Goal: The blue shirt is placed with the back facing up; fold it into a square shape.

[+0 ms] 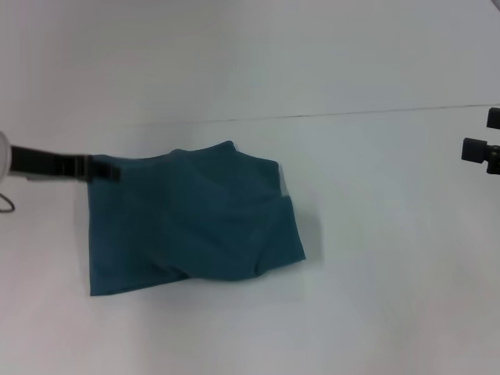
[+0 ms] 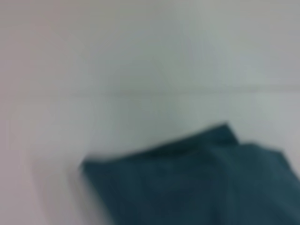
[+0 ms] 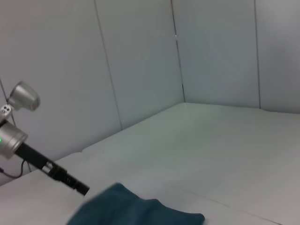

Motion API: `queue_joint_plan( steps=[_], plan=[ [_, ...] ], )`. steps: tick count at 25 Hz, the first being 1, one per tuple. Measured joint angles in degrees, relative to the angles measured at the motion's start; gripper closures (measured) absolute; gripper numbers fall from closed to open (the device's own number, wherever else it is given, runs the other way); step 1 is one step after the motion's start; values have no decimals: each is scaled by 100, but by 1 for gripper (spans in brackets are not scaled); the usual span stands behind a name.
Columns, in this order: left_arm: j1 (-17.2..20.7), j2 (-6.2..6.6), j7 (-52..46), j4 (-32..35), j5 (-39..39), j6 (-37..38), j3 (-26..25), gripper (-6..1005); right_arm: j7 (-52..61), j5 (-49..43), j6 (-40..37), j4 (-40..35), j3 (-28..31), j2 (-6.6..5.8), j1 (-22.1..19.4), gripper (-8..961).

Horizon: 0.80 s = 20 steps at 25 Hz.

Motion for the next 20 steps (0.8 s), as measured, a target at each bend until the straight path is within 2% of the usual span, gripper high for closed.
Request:
queue_joint_plan(
  steps=[3, 5, 9, 10, 13, 15, 19, 20],
  plan=[
    [499, -187, 497, 890, -813, 218, -7, 551, -138, 18, -3, 118, -8, 1, 17, 50],
    [880, -247, 1018, 1415, -1645, 649, -12, 457, -218, 20, -54, 194, -43, 0, 23, 48],
    [1622, -270, 1963, 1967, -3244, 1906, -140, 276, -397, 9, -398, 240, -116, 0, 11, 48],
    [1622, -270, 1963, 1967, -3244, 1906, -140, 237, -418, 4, -475, 240, -129, 0, 1, 47],
    [1975, -336, 2752, 1787, -3708, 3206, -652, 119, -500, -8, -822, 261, -152, 0, -50, 47],
    [2133, -387, 3087, 1667, -3738, 3658, -752, 96, -563, -12, -1034, 278, -170, 0, -105, 47],
    [2469, -515, 3544, 1604, -3718, 3907, -716, 50, -638, -21, -1234, 282, -304, -1, -272, 46],
    [2469, -515, 3544, 1604, -3718, 3907, -716, 50, -639, -27, -1238, 282, -367, 0, -321, 46]
  ],
)
